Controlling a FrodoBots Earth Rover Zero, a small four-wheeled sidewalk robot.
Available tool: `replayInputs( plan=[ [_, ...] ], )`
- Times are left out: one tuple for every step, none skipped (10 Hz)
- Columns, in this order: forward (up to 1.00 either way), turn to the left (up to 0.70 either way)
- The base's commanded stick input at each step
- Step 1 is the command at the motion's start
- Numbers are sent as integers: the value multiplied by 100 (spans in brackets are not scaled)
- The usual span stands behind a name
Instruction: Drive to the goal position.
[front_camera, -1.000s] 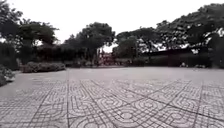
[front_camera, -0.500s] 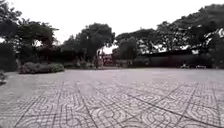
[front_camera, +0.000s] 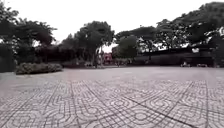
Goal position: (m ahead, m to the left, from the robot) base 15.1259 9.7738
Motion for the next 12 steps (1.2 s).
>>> replayInputs(
  plan=[
    [70,0],
    [70,0],
    [70,0],
    [70,0],
    [70,0],
    [70,0],
    [70,0],
    [70,0],
    [70,0],
    [70,0],
    [70,14],
    [70,27]
  ],
)
